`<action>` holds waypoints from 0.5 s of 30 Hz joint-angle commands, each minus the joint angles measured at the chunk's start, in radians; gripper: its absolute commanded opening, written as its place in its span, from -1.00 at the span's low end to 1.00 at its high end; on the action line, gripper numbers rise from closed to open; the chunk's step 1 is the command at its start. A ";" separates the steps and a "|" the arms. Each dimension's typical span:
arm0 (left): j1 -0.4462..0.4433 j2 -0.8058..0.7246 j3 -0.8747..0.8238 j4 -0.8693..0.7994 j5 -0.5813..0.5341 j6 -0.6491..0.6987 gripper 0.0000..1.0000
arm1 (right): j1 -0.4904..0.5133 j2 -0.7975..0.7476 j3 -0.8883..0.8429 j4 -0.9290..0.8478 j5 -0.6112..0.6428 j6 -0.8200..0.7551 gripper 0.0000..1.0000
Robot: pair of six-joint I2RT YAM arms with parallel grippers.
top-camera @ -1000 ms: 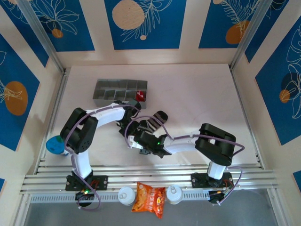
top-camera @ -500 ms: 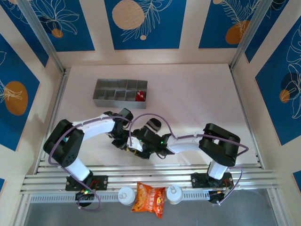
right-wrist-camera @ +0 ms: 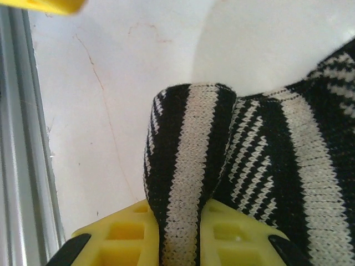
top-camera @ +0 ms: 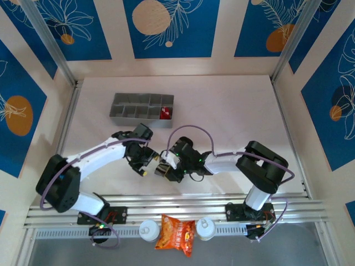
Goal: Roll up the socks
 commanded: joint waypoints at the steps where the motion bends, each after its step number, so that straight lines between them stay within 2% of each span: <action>1: -0.012 -0.034 -0.076 0.110 0.012 0.044 0.26 | -0.080 0.065 -0.027 -0.066 -0.162 0.106 -1.00; 5: -0.048 -0.025 -0.146 0.259 0.049 0.015 0.20 | -0.151 0.132 0.031 -0.122 -0.300 0.120 -1.00; 11: -0.099 0.025 -0.198 0.464 -0.001 -0.097 0.20 | -0.203 0.186 0.078 -0.154 -0.391 0.155 -1.00; 15: -0.113 0.049 -0.238 0.539 -0.020 -0.166 0.15 | -0.228 0.214 0.095 -0.160 -0.428 0.178 -1.00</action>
